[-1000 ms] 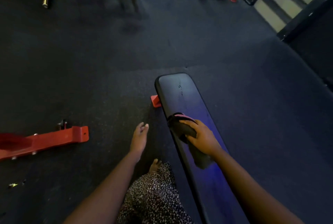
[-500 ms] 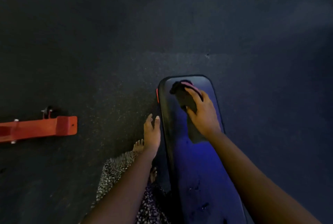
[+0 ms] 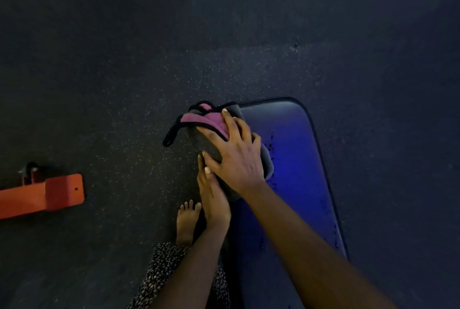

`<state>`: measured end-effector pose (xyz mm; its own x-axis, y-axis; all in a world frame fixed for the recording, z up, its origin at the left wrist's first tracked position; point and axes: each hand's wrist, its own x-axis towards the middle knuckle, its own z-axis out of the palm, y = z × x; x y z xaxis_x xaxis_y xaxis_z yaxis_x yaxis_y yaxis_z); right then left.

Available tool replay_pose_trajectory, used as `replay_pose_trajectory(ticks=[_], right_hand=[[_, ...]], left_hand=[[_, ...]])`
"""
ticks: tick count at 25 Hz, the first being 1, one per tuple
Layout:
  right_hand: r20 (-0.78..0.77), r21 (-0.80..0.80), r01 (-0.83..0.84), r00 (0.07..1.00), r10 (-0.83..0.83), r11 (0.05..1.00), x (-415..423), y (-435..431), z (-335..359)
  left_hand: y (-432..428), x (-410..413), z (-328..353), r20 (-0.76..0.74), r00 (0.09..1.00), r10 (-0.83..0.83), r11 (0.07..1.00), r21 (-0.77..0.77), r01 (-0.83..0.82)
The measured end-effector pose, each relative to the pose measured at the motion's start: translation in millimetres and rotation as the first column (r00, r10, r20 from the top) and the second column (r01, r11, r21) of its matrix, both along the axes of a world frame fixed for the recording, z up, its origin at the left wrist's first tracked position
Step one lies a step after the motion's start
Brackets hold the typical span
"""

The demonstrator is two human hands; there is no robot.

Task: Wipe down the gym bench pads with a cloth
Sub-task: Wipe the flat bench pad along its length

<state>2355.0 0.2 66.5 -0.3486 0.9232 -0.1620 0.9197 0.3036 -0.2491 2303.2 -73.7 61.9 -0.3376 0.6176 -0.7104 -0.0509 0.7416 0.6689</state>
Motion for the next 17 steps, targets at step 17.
replay_pose_trajectory(ticks=[17], right_hand=[[0.018,0.024,0.668,0.744,-0.668,0.744,118,44,-2]], left_hand=[[4,-9,-16,0.149,0.988,-0.037,0.999,-0.015,0.040]])
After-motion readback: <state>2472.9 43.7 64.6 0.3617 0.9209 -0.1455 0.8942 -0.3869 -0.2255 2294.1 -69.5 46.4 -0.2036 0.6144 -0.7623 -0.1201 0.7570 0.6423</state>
